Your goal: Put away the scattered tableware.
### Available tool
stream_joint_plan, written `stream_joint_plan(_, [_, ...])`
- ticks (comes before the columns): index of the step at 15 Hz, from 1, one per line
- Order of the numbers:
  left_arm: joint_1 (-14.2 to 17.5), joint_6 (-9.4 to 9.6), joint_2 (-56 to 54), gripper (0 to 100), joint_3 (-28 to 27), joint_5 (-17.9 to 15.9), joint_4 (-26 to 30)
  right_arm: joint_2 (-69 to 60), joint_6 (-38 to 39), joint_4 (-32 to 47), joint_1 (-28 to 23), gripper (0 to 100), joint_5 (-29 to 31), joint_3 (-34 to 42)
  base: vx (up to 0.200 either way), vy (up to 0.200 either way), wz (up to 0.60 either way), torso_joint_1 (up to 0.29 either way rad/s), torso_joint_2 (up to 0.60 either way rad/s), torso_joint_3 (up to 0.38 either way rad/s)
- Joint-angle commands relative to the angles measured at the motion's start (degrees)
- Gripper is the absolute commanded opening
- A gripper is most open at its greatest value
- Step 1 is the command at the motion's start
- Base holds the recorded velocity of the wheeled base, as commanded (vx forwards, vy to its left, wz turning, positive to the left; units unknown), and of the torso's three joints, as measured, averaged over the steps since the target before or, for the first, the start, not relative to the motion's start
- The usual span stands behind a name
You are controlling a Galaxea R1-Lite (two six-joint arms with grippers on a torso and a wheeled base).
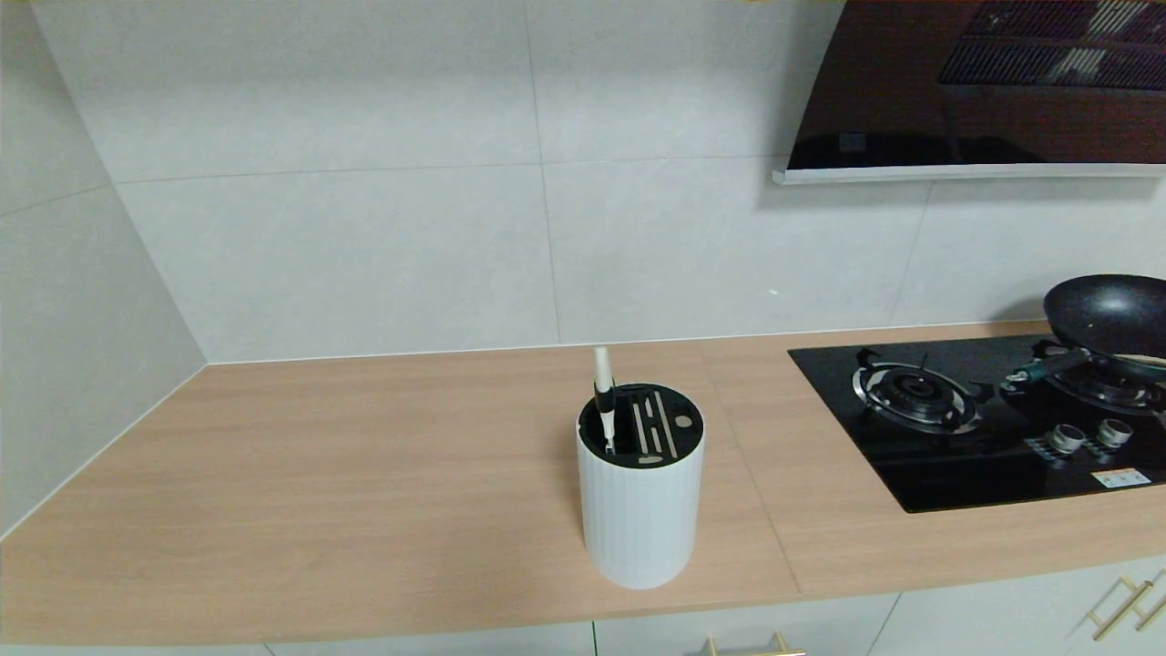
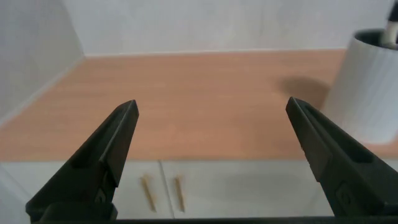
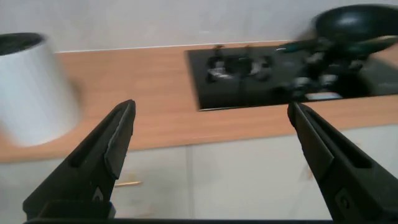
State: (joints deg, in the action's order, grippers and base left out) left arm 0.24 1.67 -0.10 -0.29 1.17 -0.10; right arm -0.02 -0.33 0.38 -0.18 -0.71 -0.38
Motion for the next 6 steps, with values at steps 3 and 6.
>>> stream_joint_plan(3, [0.02, 1.93, 0.10, 100, 0.20, -0.56, 0.19, 0.11, 0.33, -0.20, 0.01, 100, -0.70, 0.38, 0.000, 0.000, 0.00, 0.000, 0.00, 0.000])
stream_joint_plan(6, [0.02, 1.93, 0.10, 100, 0.20, -0.64, 0.19, 0.11, 0.33, -0.20, 0.01, 100, -0.70, 0.38, 0.000, 0.000, 0.00, 0.000, 0.00, 0.000])
